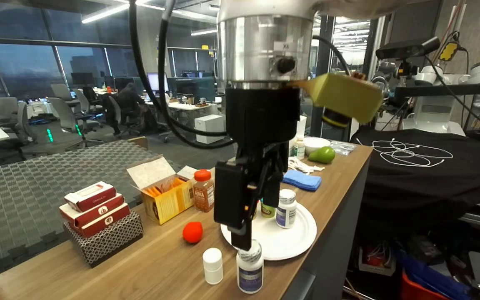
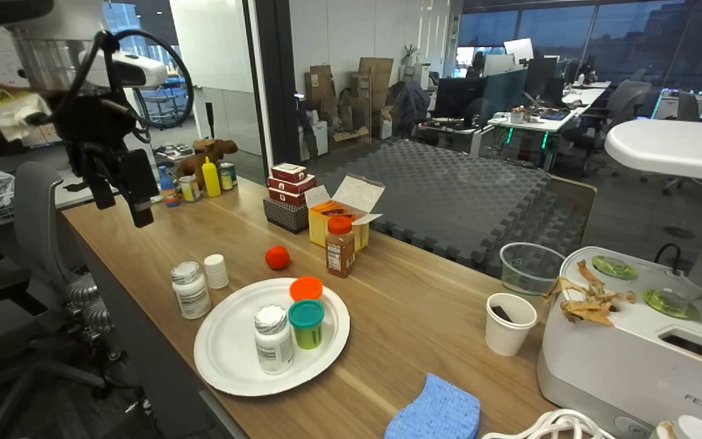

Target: Put all the bottles and the orange ball in the plate, and then use the blue object to clean the table

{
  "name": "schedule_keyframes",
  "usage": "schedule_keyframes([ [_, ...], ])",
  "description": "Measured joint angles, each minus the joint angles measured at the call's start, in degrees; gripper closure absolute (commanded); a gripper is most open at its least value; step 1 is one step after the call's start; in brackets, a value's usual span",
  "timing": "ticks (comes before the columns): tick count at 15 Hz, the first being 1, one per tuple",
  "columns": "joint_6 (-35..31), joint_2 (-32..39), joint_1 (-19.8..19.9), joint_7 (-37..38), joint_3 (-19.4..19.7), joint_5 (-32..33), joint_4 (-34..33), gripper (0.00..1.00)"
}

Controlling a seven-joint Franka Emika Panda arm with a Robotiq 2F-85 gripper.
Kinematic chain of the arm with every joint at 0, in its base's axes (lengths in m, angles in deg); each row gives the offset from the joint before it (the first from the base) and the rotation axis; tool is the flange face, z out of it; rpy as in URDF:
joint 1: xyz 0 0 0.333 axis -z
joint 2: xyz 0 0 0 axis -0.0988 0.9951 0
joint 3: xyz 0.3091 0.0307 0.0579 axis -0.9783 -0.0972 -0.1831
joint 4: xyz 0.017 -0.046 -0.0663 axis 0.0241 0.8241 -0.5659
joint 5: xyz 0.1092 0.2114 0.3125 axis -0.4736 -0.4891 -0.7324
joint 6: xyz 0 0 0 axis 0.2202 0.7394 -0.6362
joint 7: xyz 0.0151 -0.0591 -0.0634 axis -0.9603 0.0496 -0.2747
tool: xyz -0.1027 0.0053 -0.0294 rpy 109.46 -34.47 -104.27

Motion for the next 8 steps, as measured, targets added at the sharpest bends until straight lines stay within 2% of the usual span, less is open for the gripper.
schedule_keyframes([
  [8, -4.1, 7.0, 0.0, 0.3, 0.2, 0.0, -0.5, 0.0],
])
